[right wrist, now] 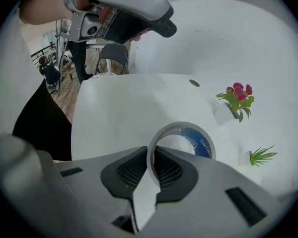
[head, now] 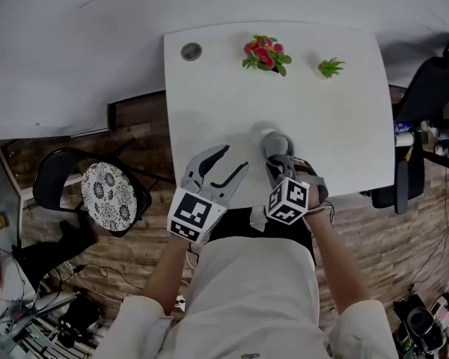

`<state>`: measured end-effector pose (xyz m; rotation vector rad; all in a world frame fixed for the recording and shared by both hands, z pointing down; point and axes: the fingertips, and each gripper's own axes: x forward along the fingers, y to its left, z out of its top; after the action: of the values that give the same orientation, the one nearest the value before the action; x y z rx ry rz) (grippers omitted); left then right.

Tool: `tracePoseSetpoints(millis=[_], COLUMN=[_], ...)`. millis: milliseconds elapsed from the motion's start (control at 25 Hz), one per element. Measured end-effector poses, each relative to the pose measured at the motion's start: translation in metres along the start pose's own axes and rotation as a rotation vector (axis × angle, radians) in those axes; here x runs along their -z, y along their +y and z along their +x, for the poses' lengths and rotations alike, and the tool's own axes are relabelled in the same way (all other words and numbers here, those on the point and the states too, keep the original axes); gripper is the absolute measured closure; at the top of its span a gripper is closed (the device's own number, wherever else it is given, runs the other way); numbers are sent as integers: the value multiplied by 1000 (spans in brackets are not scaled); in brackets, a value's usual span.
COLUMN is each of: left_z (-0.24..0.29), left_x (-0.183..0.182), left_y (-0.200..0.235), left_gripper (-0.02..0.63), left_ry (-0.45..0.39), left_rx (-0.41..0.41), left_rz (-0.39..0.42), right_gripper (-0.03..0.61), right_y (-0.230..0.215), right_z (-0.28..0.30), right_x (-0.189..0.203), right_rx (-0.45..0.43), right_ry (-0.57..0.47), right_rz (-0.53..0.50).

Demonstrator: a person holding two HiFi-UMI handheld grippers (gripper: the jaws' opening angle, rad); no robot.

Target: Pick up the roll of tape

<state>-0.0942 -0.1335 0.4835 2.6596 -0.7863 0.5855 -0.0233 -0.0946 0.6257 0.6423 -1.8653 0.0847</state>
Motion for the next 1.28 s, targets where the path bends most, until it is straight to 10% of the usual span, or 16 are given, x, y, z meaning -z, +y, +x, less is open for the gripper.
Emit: tracePoseSetpoints(millis=[1280], left_z=[-8], left_x=[-28], left_y=[-143], left_gripper=[400], left_ry=[-70], left_rx=[-160], left_rz=[-4], right_gripper=[531], right_y=[-6], right_z=[-161], right_x=[54], right_rx=[-26], right_ry=[-343], right_rz=[198])
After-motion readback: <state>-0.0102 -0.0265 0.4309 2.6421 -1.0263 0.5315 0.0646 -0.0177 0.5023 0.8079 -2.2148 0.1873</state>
